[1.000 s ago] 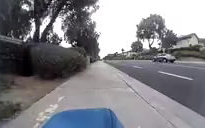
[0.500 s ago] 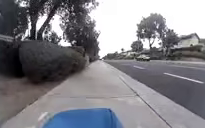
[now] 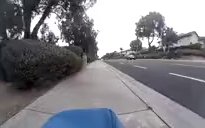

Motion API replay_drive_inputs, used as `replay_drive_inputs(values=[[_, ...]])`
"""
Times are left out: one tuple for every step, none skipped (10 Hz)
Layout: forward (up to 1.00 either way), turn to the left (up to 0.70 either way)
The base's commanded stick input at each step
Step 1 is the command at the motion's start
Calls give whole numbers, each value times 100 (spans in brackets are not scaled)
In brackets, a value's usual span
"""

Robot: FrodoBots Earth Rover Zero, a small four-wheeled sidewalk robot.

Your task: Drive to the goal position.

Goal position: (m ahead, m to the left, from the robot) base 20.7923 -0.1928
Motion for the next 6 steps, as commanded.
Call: replay_drive_inputs(values=[[100, 27], [100, 27], [100, 27], [100, 27], [100, 27], [100, 27]])
